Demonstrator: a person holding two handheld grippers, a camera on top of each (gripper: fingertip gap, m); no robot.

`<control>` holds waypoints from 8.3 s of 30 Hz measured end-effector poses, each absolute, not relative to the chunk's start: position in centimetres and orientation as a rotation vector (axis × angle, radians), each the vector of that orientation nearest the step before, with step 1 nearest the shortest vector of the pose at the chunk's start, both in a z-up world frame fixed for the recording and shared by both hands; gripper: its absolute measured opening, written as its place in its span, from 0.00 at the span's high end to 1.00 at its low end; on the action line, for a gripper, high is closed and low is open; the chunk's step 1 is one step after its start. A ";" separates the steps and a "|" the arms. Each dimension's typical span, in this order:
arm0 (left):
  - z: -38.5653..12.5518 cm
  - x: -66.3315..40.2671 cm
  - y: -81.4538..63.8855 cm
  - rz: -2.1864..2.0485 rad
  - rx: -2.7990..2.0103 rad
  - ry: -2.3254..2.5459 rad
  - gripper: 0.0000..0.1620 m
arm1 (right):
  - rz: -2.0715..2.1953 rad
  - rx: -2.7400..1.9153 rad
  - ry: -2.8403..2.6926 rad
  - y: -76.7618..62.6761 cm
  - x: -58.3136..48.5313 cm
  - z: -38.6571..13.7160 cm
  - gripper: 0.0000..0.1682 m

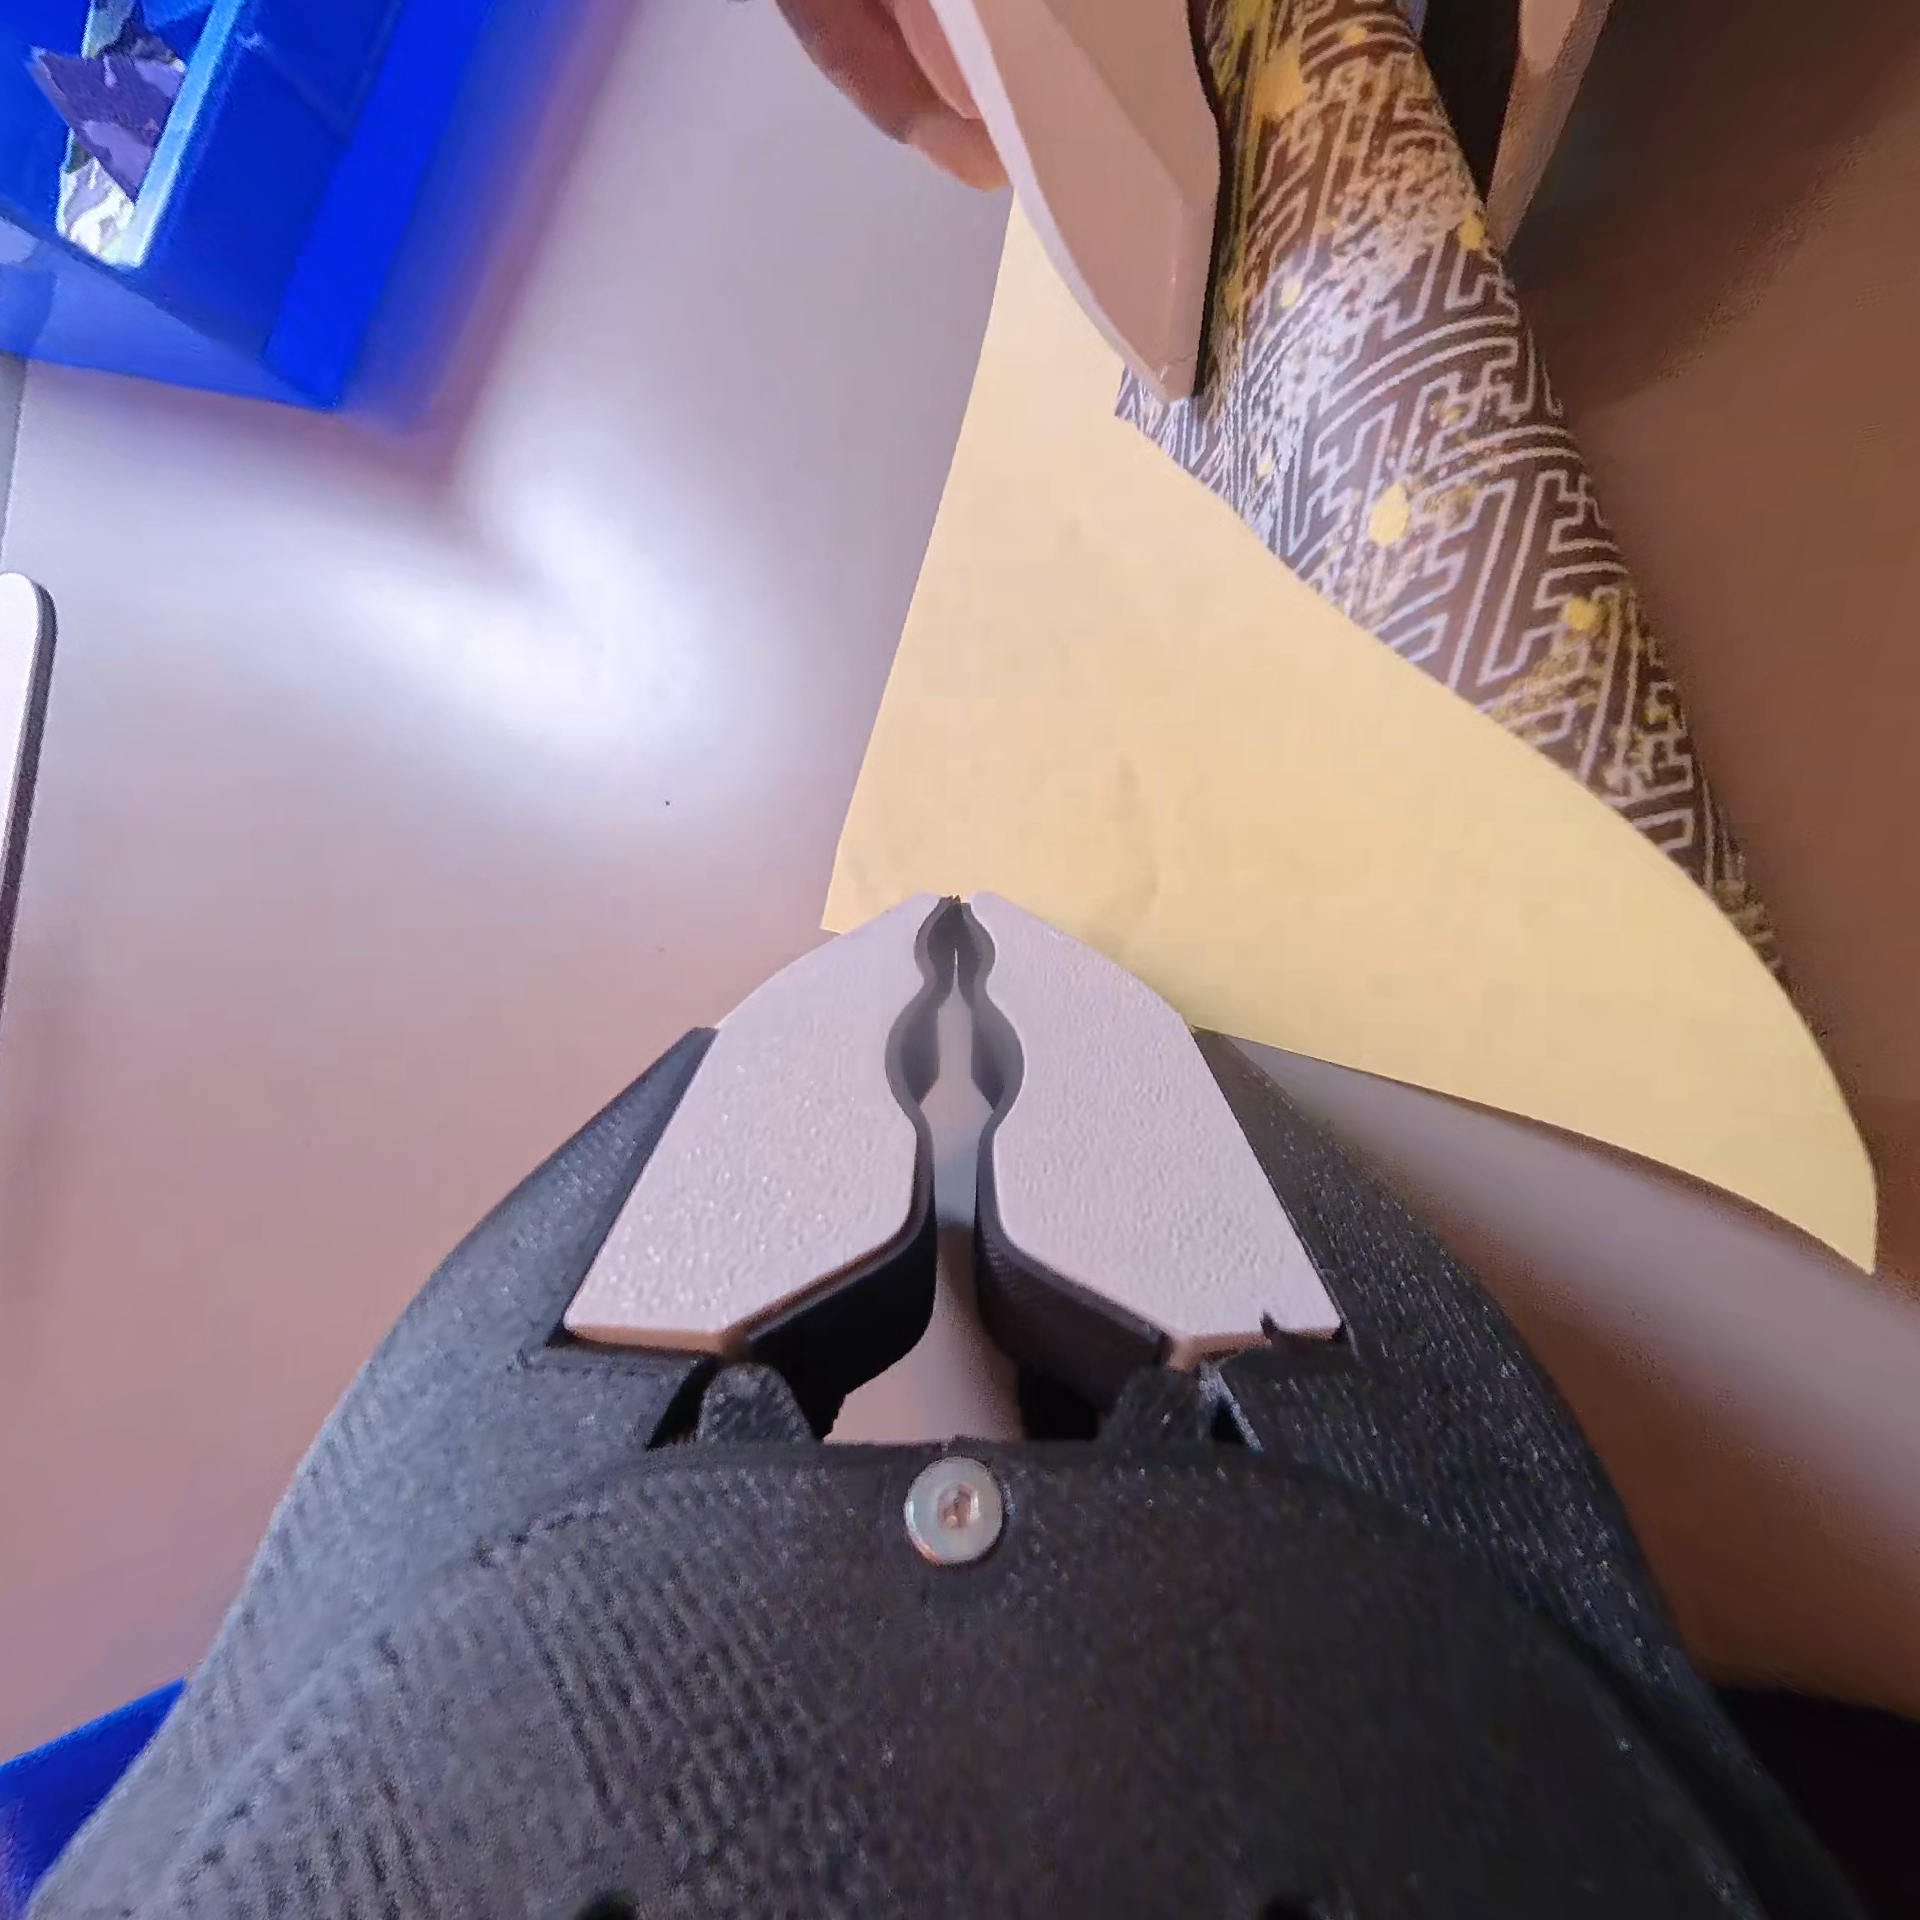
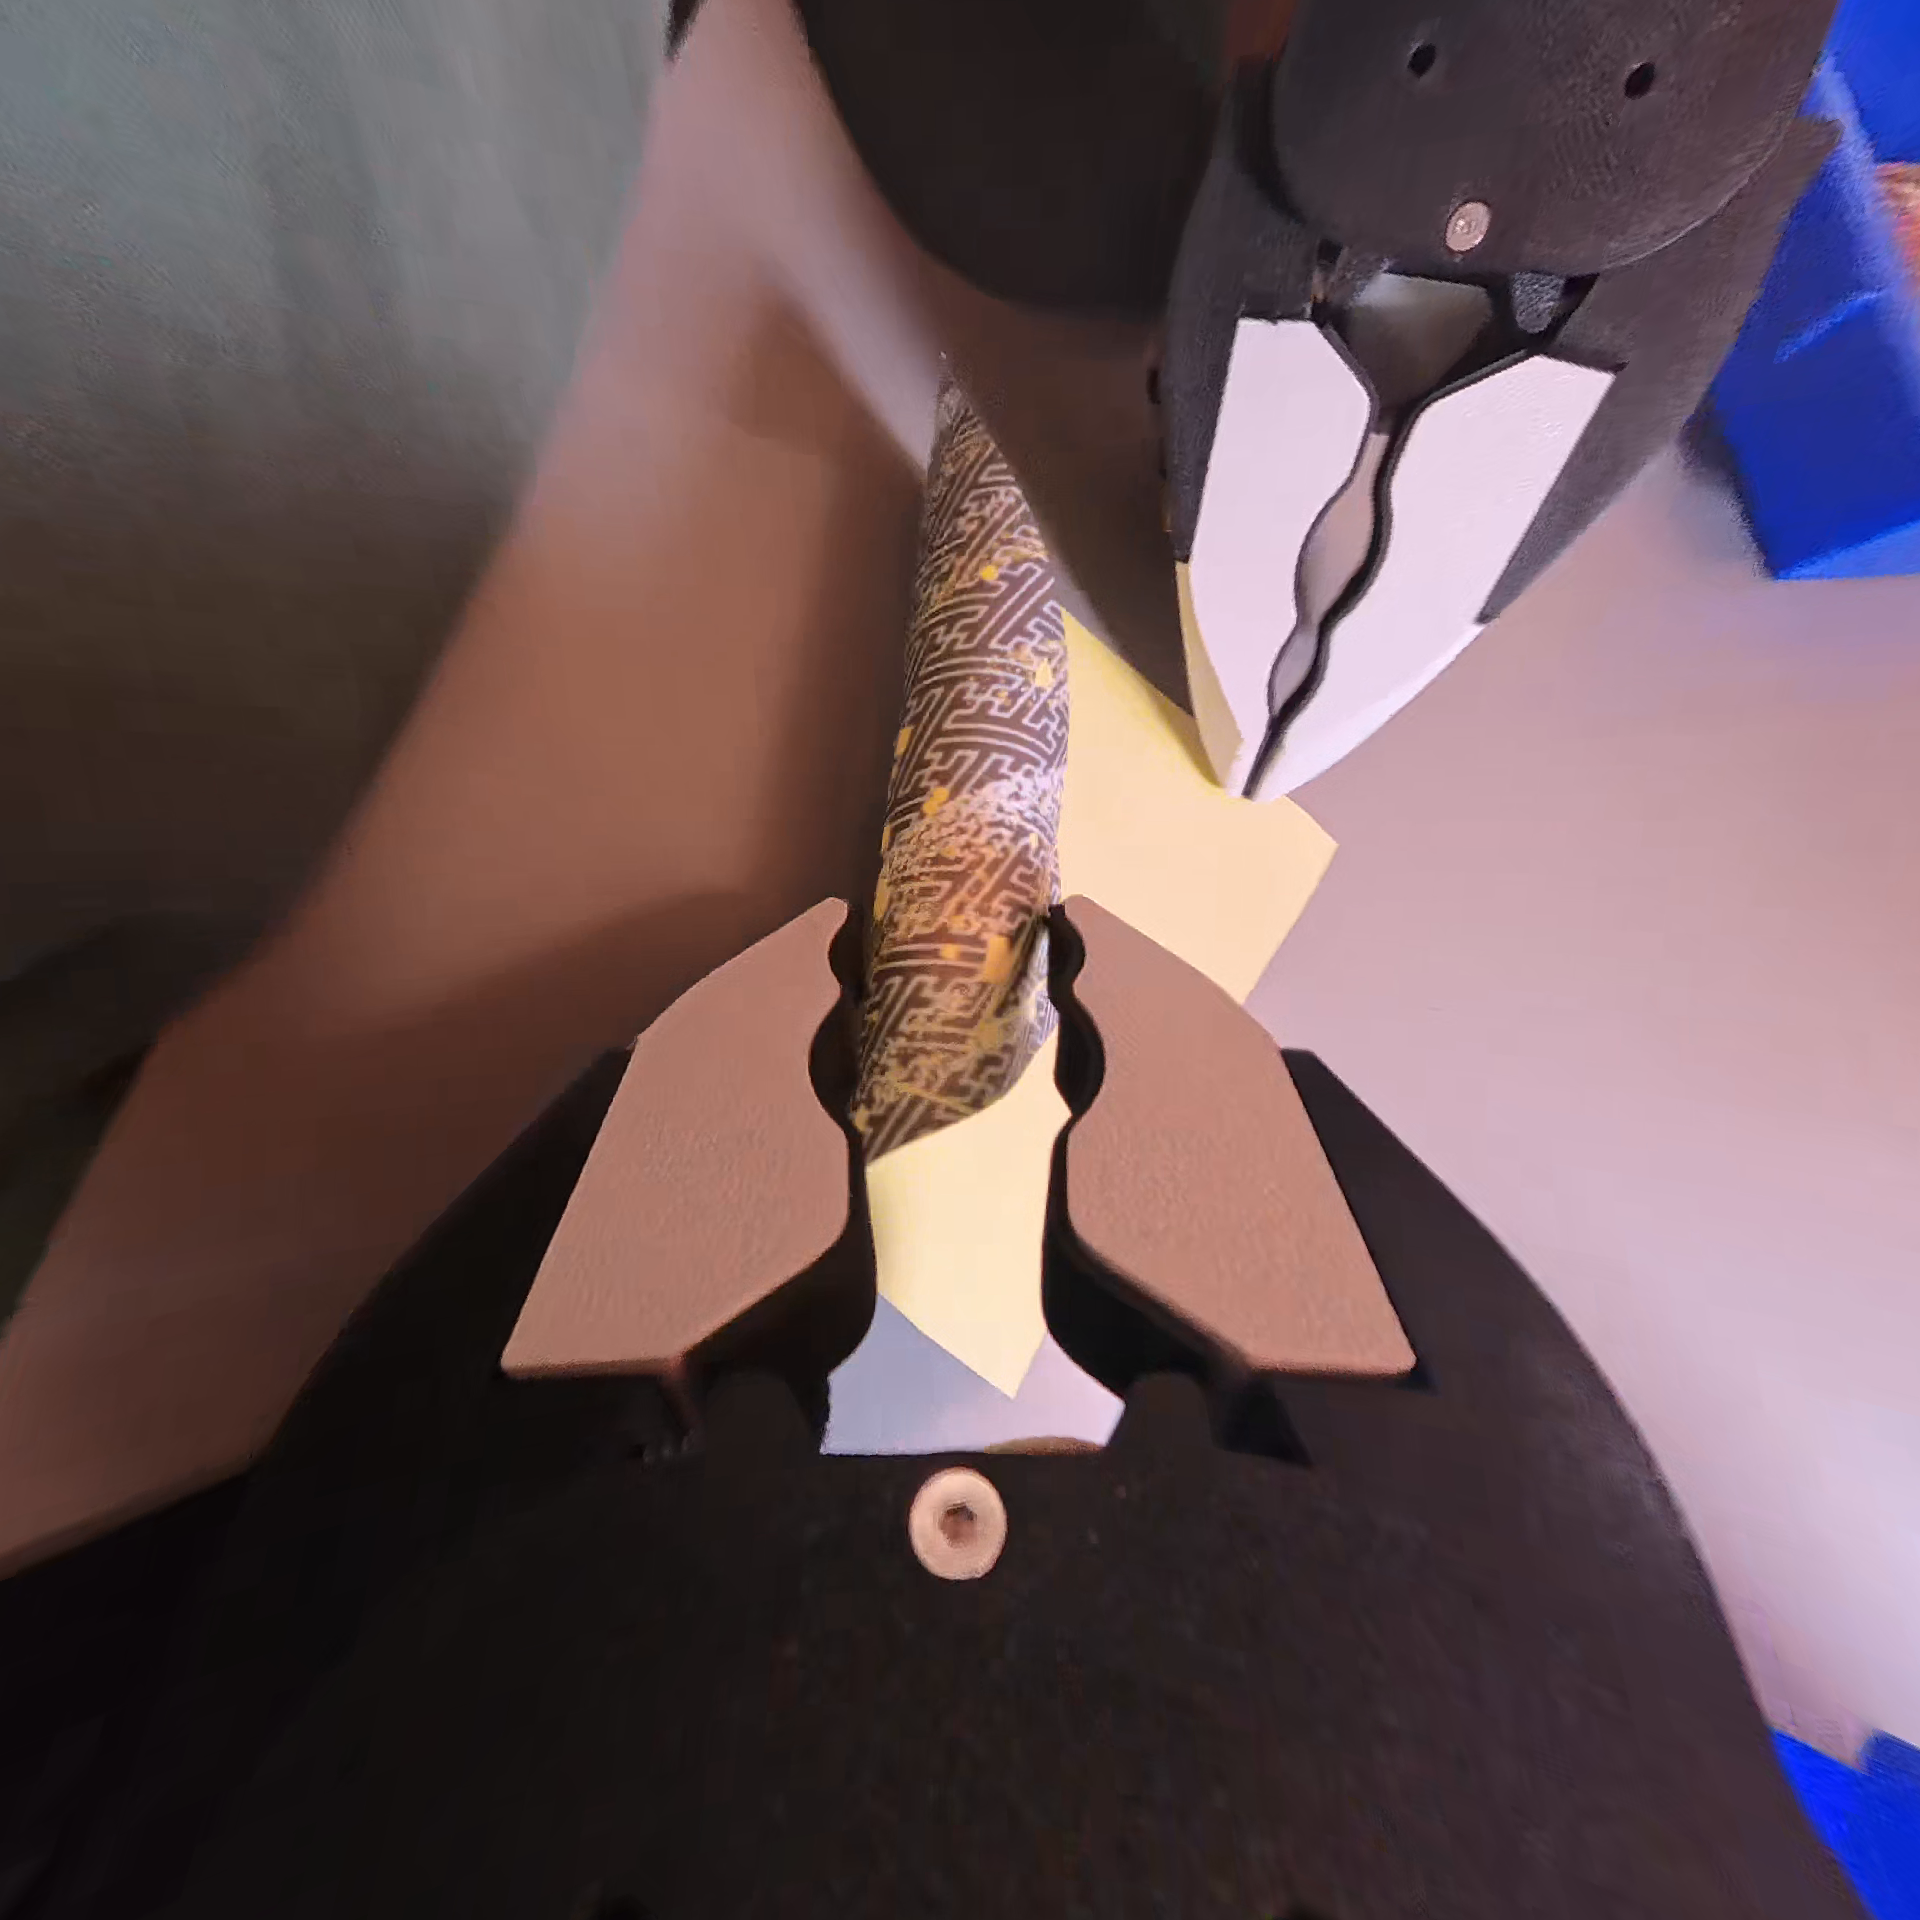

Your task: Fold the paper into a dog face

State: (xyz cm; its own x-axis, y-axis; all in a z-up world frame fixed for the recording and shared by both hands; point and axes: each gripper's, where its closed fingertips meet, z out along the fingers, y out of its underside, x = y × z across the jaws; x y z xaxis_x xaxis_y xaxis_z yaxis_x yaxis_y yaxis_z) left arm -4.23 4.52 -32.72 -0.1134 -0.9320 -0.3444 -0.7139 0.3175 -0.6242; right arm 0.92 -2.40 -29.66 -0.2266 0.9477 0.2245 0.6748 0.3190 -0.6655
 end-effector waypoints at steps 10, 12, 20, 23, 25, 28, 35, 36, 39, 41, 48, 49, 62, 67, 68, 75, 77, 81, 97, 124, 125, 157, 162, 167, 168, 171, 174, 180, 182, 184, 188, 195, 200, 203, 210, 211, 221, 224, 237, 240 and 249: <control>-32.7 -3.1 3.5 -0.510 -1.346 1.947 1.00 | 0.663 -1.517 -2.009 0.0 -0.3 -30.0 0.82; -32.7 -3.0 3.4 -0.509 -1.332 1.954 1.00 | 0.626 -1.517 -2.014 0.5 -0.7 -30.3 0.78; -32.6 -3.0 3.4 -0.511 -1.323 1.948 1.00 | 0.517 -1.534 -2.044 1.0 -0.8 -31.8 0.73; -32.6 -3.0 3.5 -0.504 -1.324 1.949 1.00 | 0.534 -1.572 -2.036 1.1 -0.7 -32.3 0.74; -32.7 -3.0 3.5 -0.493 -1.323 1.950 1.00 | 0.542 -1.586 -2.021 1.4 -0.7 -32.2 0.75; -32.7 -3.0 3.5 -0.481 -1.320 1.947 1.00 | 0.527 -1.639 -1.946 2.4 -0.3 -31.3 0.72; -32.7 -3.0 3.5 -0.474 -1.327 1.941 1.00 | 0.558 -1.985 -1.726 4.1 2.6 -32.3 0.68; -32.7 -3.0 3.5 -0.472 -1.328 1.940 1.00 | 0.586 -2.028 -1.707 4.0 2.8 -32.6 0.68; -32.7 -3.0 3.5 -0.473 -1.340 1.934 1.00 | 0.647 -2.120 -1.637 4.0 3.0 -32.6 0.76; -32.7 -3.0 3.5 -0.468 -1.341 1.931 1.00 | 0.659 -2.144 -1.628 4.0 3.1 -32.7 0.83; -32.7 -2.9 3.5 -0.464 -1.346 1.926 1.00 | 0.696 -2.177 -1.581 4.3 3.3 -32.9 0.98; -32.7 -2.9 3.5 -0.463 -1.345 1.926 1.00 | 0.699 -2.172 -1.582 4.3 3.4 -32.9 1.00; -32.6 -2.9 3.3 -0.468 -1.308 1.937 1.00 | 0.708 -1.793 -1.732 4.2 -1.3 -31.1 1.00; -32.6 -2.9 3.2 -0.467 -1.298 1.933 1.00 | 0.687 -1.723 -1.802 3.8 -2.8 -31.7 1.00; -32.6 -2.9 3.2 -0.463 -1.295 1.934 1.00 | 0.668 -1.715 -1.813 3.8 -2.8 -31.7 1.00; -30.8 -4.3 6.0 -0.448 -1.379 1.772 1.00 | 0.571 -1.732 -1.730 5.7 -1.2 -30.7 1.00; -28.5 -5.2 8.7 -0.409 -1.430 1.590 1.00 | 0.493 -1.728 -1.659 7.8 0.0 -28.8 1.00; -23.0 -8.1 13.3 -0.467 -1.479 1.174 1.00 | 0.237 -1.602 -1.487 12.8 2.2 -20.9 1.00; -30.4 -5.8 5.8 -0.606 -1.638 1.675 1.00 | 0.732 -1.680 -1.877 -3.3 0.5 -28.0 1.00; -32.0 -3.4 6.9 -0.544 -1.585 1.711 1.00 | 0.705 -1.770 -1.865 4.1 -3.0 -32.8 1.00; -32.0 -3.5 7.5 -0.535 -1.609 1.682 1.00 | 0.702 -1.768 -1.867 4.1 -3.1 -32.8 1.00; -32.7 -4.1 7.0 -0.500 -1.602 1.780 1.00 | 0.553 -1.814 -1.779 8.6 -3.7 -32.9 1.00; -32.5 -4.3 7.9 -0.447 -1.616 1.750 1.00 | 0.559 -1.811 -1.771 8.5 -3.8 -32.9 1.00; -32.7 -4.2 7.5 -0.472 -1.612 1.750 1.00 | 0.570 -1.802 -1.762 8.6 -4.0 -32.8 1.00; -32.7 -4.1 7.2 -0.497 -1.613 1.749 1.00 | 0.579 -1.803 -1.747 8.8 -4.1 -32.7 1.00; -32.7 -4.1 7.1 -0.487 -1.605 1.754 1.00 | 0.574 -1.806 -1.748 9.2 -4.2 -32.9 1.00; -32.7 -4.2 7.0 -0.502 -1.615 1.750 1.00 | 0.571 -1.800 -1.745 9.2 -4.2 -32.8 1.00; -32.6 -4.3 6.8 -0.504 -1.625 1.743 1.00 | 0.569 -1.805 -1.733 9.4 -3.7 -32.8 1.00; -32.6 -4.3 6.8 -0.502 -1.628 1.740 1.00 | 0.565 -1.796 -1.734 9.2 -3.6 -32.8 1.00; -32.6 -4.3 6.8 -0.500 -1.630 1.737 1.00 | 0.571 -1.793 -1.733 9.0 -3.4 -32.8 1.00; -32.6 -4.3 6.7 -0.502 -1.632 1.735 1.00 | 0.564 -1.775 -1.744 8.7 -3.1 -32.7 1.00; -32.3 -4.1 6.2 -0.586 -1.632 1.716 1.00 | 0.528 -1.736 -1.759 8.6 -3.0 -32.7 1.00; -30.9 -4.5 6.1 -0.685 -1.637 1.659 1.00 | 0.530 -1.741 -1.749 8.6 -2.9 -32.7 1.00; -29.7 -5.2 7.4 -0.704 -1.647 1.563 1.00 | 0.486 -1.715 -1.681 10.1 -2.5 -31.0 1.00; -21.3 -8.2 13.1 -0.675 -1.497 1.040 1.00 | 0.212 -1.258 -1.164 13.9 1.8 -12.9 1.00; -20.9 -8.5 13.4 -0.669 -1.485 1.016 1.00 | 0.207 -1.204 -1.190 12.7 1.9 -12.0 1.00; -29.6 -5.9 9.9 -0.556 -1.713 1.496 1.00 | 0.666 -1.516 -1.649 2.4 1.2 -25.1 1.00; -31.9 -6.3 9.7 -0.403 -1.732 1.630 1.00 | 0.815 -1.571 -1.737 0.1 1.1 -26.8 1.00; -32.8 -5.2 8.2 -0.507 -1.720 1.715 1.00 | 1.051 -1.594 -1.790 0.4 -1.9 -27.1 1.00; -32.8 -4.8 7.6 -0.532 -1.688 1.741 1.00 | 0.925 -1.697 -1.779 3.5 -2.6 -28.8 1.00; -32.9 -4.2 6.6 -0.596 -1.662 1.771 1.00 | 0.644 -1.871 -1.790 7.3 -3.4 -32.9 1.00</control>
State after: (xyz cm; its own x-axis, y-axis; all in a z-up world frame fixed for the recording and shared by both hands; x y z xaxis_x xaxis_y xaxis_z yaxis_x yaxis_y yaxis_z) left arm -4.18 6.64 -32.87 -0.0058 -0.9904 -0.1379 -0.7052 0.1018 -0.7016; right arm -3.37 7.32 -32.87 0.0392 0.9991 -0.0141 0.7789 -0.0394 -0.6258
